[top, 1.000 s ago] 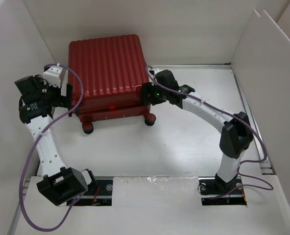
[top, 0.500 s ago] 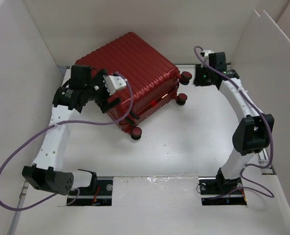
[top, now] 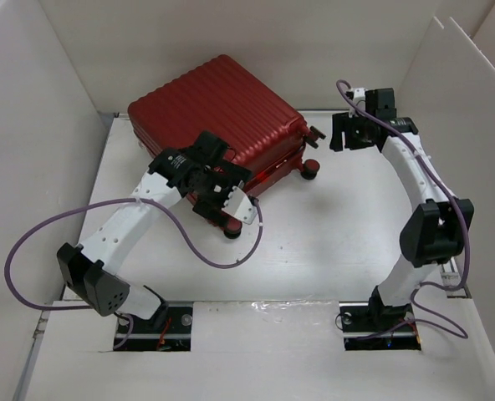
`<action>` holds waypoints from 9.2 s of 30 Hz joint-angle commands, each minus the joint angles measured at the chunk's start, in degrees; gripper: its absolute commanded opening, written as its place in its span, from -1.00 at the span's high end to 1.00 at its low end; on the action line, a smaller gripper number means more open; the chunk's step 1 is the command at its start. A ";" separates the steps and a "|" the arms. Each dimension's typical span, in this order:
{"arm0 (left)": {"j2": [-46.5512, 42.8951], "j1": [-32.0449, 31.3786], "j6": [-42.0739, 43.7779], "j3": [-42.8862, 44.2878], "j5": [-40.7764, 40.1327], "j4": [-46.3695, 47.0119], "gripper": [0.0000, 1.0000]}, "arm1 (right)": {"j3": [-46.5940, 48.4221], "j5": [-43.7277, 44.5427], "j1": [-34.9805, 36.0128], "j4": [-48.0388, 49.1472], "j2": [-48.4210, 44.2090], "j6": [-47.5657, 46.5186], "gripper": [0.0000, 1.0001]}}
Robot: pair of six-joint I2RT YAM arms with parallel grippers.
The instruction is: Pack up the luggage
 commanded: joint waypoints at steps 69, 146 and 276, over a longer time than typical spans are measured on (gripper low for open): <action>18.88 -18.95 -48.89 7.57 11.90 21.75 1.00 | 35.86 -34.27 18.05 17.65 40.07 19.09 1.00; 16.33 -11.21 -62.43 9.16 0.47 36.34 1.00 | -73.92 42.45 60.86 110.29 -15.40 34.82 0.54; 4.29 -3.13 -54.36 0.99 5.47 17.81 1.00 | -69.89 13.55 29.58 98.25 -10.22 41.16 1.00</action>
